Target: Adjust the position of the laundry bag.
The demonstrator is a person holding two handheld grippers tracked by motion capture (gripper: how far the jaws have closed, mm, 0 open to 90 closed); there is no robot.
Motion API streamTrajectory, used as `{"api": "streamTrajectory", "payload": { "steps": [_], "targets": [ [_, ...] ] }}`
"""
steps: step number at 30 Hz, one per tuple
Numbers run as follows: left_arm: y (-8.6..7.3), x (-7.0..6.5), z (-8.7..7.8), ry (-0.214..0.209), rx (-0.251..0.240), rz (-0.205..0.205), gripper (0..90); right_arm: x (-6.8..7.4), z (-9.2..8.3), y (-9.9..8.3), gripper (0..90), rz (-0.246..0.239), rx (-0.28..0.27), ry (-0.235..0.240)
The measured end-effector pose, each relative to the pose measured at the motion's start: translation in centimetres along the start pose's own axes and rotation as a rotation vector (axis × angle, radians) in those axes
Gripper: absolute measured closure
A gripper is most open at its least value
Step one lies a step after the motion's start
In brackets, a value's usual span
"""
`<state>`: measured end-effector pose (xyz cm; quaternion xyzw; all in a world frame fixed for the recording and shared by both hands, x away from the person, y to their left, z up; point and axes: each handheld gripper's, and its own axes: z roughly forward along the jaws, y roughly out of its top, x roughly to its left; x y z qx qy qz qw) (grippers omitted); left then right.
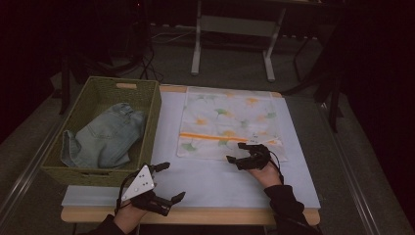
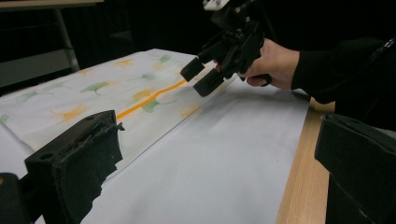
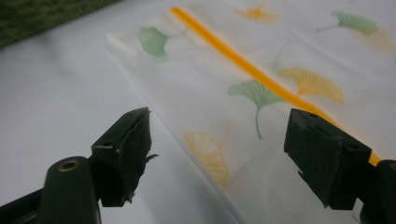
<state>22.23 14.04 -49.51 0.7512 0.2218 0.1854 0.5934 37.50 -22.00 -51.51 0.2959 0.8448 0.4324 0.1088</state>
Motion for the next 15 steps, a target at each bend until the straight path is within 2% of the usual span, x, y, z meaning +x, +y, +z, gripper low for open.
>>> {"api": "streamTrajectory", "payload": {
  "steps": [2, 7, 9, 11, 15],
  "targets": [
    [0.0, 0.0, 0.0, -0.001, 0.000, -0.001, 0.7, 0.0, 0.6, -0.4, 23.9, -0.013, 0.036, -0.009],
    [-0.1, 0.0, 0.0, -0.003, 0.004, -0.002, 0.7, -0.1, 1.7, -0.8, 25.5, -0.030, 0.086, -0.034],
    [-0.1, 0.0, 0.0, -0.003, 0.003, -0.002, 0.7, -0.2, 2.2, -1.0, 25.6, -0.046, 0.106, -0.068],
    [-0.1, 0.1, 0.0, -0.003, 0.004, -0.002, 0.7, -0.3, 2.6, -1.2, 27.0, -0.052, 0.121, -0.081],
    [-0.1, 0.1, 0.0, -0.002, 0.008, -0.002, 0.6, -0.5, 2.8, -1.0, 28.5, -0.048, 0.114, -0.093]
  ]
}}
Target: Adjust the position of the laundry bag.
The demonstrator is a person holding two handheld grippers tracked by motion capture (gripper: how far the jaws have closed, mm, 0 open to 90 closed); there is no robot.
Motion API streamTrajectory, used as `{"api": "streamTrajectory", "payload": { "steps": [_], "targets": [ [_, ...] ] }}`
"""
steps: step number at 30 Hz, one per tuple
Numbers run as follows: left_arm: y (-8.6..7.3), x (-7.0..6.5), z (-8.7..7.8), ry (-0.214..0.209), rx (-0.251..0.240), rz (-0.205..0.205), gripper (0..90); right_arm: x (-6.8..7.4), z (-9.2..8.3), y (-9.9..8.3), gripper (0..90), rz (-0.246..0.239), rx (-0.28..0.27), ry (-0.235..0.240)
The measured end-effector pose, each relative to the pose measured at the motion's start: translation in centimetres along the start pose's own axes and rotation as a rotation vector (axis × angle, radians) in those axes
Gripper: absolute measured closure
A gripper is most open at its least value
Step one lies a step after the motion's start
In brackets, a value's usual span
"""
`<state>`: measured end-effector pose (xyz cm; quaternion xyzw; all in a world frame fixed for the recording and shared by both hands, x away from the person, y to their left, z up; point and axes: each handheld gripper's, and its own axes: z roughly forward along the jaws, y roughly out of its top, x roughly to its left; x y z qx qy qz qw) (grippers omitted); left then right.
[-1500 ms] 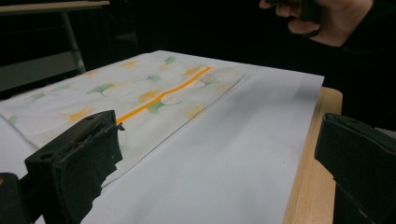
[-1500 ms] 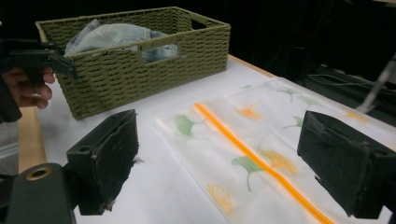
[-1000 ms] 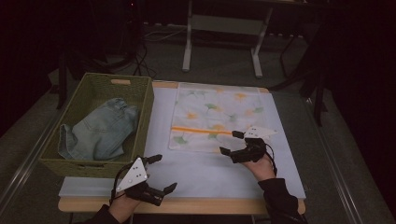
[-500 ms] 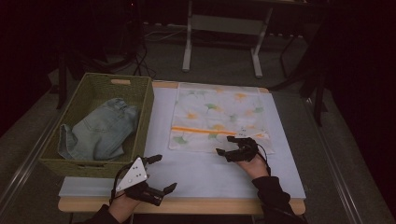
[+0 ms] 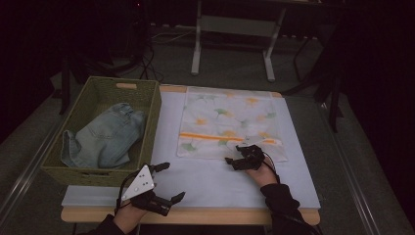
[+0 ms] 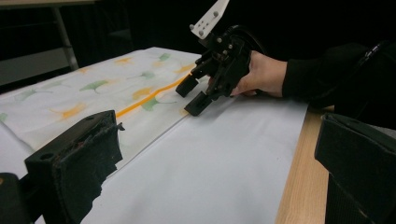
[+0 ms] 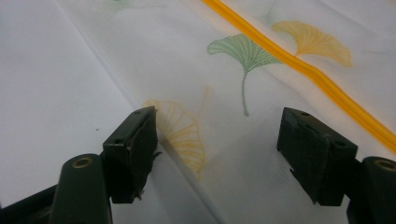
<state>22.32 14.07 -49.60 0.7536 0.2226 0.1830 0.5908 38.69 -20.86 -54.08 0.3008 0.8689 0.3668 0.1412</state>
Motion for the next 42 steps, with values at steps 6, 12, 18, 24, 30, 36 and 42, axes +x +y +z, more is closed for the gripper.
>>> {"api": "streamTrajectory", "payload": {
  "steps": [6, 12, 18, 24, 30, 36, 42],
  "targets": [
    [0.0, 0.0, 0.0, 0.002, 0.002, 0.004, 0.7, -0.2, 0.3, 0.2, 34.5, 0.020, -0.011, -0.017],
    [-0.1, 0.0, 0.1, 0.001, 0.006, 0.000, 0.6, 0.1, 0.3, 0.5, 55.3, 0.000, -0.010, 0.007],
    [-0.1, 0.0, 0.2, 0.002, 0.012, 0.002, 0.7, 0.7, 0.3, 0.6, 85.9, -0.020, -0.011, 0.038],
    [-0.1, 0.0, 0.2, 0.004, 0.016, 0.001, 0.7, 0.7, 0.3, 1.0, 90.0, 0.010, 0.010, 0.037],
    [-0.1, 0.0, 0.1, 0.006, 0.010, -0.001, 0.6, 0.3, -1.0, 1.5, 90.0, 0.016, -0.023, 0.061],
    [-0.1, 0.1, 0.1, 0.010, 0.011, 0.000, 0.6, 0.5, -2.8, 1.8, 90.0, 0.008, -0.042, 0.061],
    [-0.1, 0.1, 0.2, 0.009, 0.014, 0.003, 0.7, 1.3, -4.0, 1.7, 90.0, 0.007, -0.037, 0.078]
  ]
}}
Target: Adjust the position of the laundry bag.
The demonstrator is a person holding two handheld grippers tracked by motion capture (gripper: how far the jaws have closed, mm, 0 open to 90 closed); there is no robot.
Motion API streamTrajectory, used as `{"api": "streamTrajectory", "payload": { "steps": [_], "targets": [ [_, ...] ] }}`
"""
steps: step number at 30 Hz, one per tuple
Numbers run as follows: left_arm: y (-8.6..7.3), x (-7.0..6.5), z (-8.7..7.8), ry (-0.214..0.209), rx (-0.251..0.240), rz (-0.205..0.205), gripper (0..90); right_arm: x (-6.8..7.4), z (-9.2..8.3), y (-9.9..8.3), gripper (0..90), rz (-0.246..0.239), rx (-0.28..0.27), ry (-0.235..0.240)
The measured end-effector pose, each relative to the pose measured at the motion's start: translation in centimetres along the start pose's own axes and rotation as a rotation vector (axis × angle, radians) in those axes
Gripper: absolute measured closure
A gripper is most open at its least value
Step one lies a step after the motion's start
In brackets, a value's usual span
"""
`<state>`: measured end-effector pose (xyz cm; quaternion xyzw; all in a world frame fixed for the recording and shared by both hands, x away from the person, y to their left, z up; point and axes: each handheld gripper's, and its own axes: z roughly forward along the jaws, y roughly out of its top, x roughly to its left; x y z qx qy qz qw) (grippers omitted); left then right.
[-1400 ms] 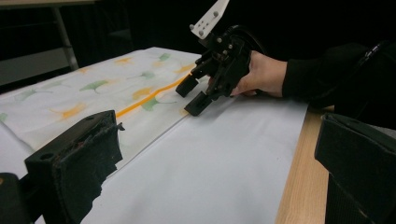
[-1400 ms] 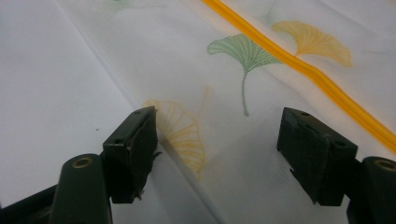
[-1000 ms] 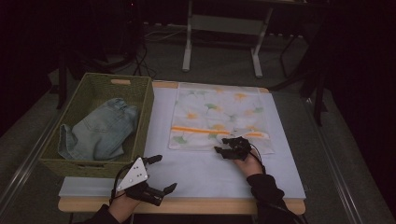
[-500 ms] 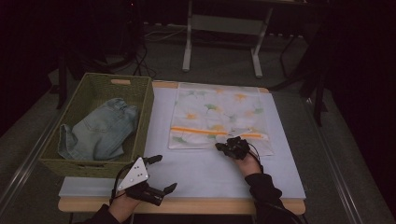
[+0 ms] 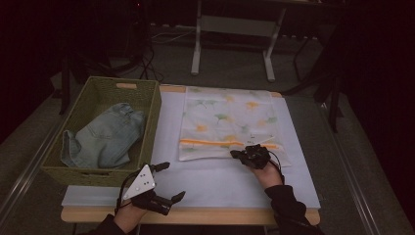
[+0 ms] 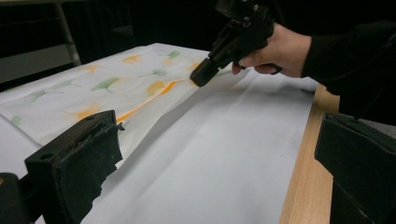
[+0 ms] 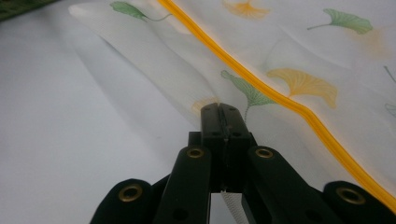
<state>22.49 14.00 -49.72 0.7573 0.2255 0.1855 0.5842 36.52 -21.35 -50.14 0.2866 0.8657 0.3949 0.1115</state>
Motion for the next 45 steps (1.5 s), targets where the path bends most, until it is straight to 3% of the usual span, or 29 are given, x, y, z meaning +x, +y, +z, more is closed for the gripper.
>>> {"api": "streamTrajectory", "payload": {
  "steps": [13, 20, 30, 45],
  "targets": [
    [0.0, 0.0, 0.0, -0.003, 0.005, 0.004, 0.7, 2.3, -1.5, -1.5, 90.0, -0.019, -0.002, 0.047],
    [0.1, 0.0, 0.0, 0.000, 0.005, 0.005, 0.7, 2.8, -2.2, -2.7, 90.0, -0.018, 0.007, 0.059],
    [0.1, -0.1, 0.0, -0.002, 0.006, 0.006, 0.7, 3.8, -2.6, -3.7, 90.0, -0.004, 0.018, 0.082],
    [0.1, -0.1, -0.1, -0.007, 0.008, 0.010, 0.6, 5.1, -2.0, -4.8, 90.0, -0.010, 0.083, 0.109]
  ]
}}
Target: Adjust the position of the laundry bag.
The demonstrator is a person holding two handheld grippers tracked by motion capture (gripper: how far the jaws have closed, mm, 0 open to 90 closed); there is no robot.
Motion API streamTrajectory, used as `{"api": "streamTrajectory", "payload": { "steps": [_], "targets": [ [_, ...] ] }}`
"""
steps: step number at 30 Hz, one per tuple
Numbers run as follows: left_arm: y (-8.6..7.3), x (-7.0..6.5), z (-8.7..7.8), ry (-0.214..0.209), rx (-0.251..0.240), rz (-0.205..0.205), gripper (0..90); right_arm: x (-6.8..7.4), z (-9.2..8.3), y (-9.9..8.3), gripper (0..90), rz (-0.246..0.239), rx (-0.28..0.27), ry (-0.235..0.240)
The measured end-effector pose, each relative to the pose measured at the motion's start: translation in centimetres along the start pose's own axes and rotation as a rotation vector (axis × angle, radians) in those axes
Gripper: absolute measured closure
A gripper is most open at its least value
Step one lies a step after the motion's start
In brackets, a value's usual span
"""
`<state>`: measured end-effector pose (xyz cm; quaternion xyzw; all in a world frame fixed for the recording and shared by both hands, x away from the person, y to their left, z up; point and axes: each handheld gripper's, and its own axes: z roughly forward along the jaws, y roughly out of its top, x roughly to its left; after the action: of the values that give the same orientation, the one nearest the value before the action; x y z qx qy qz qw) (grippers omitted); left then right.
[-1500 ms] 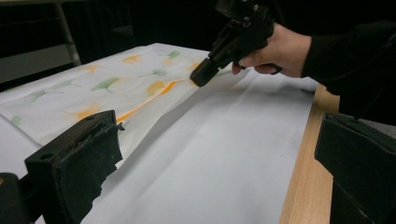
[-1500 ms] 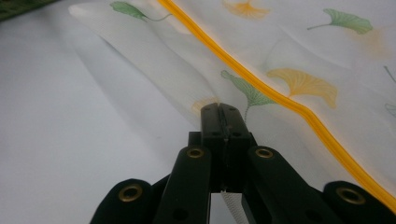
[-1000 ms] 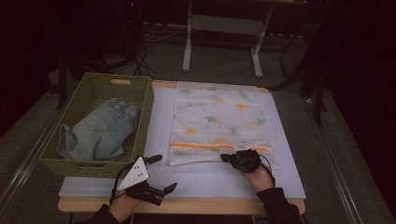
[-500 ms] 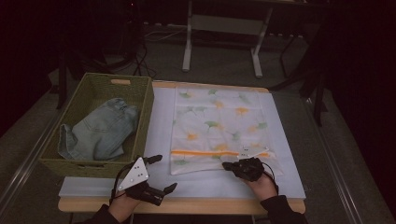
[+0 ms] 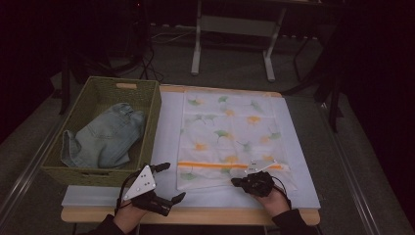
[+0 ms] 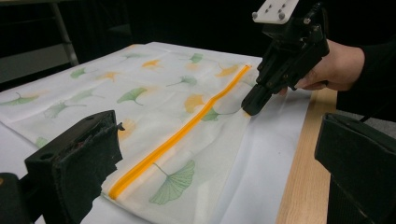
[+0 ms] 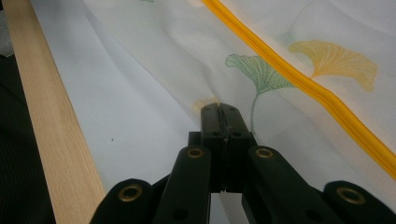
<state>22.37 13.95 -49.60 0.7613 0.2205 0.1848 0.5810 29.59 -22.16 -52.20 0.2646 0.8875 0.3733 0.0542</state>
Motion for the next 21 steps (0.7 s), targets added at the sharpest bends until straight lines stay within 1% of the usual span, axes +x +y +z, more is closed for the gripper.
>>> {"api": "streamTrajectory", "payload": {
  "steps": [3, 6, 9, 11, 12, 13, 14, 16, 17, 18, 21],
  "targets": [
    [0.0, 0.0, 0.0, 0.000, 0.002, 0.000, 0.6, 0.1, -0.1, -0.2, 90.0, 0.005, 0.003, 0.004],
    [0.0, 0.0, 0.0, -0.001, 0.004, 0.001, 0.7, 0.4, -0.3, -0.4, 90.0, -0.002, 0.006, 0.003],
    [0.0, 0.0, 0.1, 0.000, 0.006, 0.003, 0.6, 0.5, -0.5, -0.6, 89.5, 0.009, 0.002, 0.008],
    [0.0, 0.0, 0.1, -0.001, 0.007, 0.004, 0.7, 0.5, -0.7, -0.6, 85.1, 0.015, -0.010, 0.012],
    [0.0, 0.0, 0.1, 0.000, 0.007, 0.004, 0.7, 0.4, -0.8, -0.6, 81.8, 0.025, -0.017, 0.024],
    [0.0, 0.0, 0.1, 0.000, 0.007, 0.004, 0.7, 0.5, -0.9, -0.5, 78.8, 0.024, -0.025, 0.025],
    [-0.1, 0.0, 0.1, -0.001, 0.005, 0.002, 0.7, 0.6, -1.1, -0.4, 78.8, 0.012, -0.029, 0.015],
    [-0.1, 0.1, 0.1, 0.000, 0.005, -0.001, 0.6, 0.6, -1.6, -0.3, 76.1, 0.008, -0.050, 0.013],
    [-0.1, 0.1, 0.1, 0.000, 0.006, -0.002, 0.7, 0.7, -2.0, -0.2, 73.9, 0.002, -0.062, -0.001],
    [-0.1, 0.1, 0.1, -0.001, 0.006, -0.002, 0.7, 0.7, -2.2, -0.1, 71.9, 0.004, -0.068, -0.004],
    [-0.1, 0.0, 0.1, -0.002, 0.005, 0.000, 0.6, 0.4, -3.2, 0.0, 68.9, -0.004, -0.086, -0.037]
  ]
}}
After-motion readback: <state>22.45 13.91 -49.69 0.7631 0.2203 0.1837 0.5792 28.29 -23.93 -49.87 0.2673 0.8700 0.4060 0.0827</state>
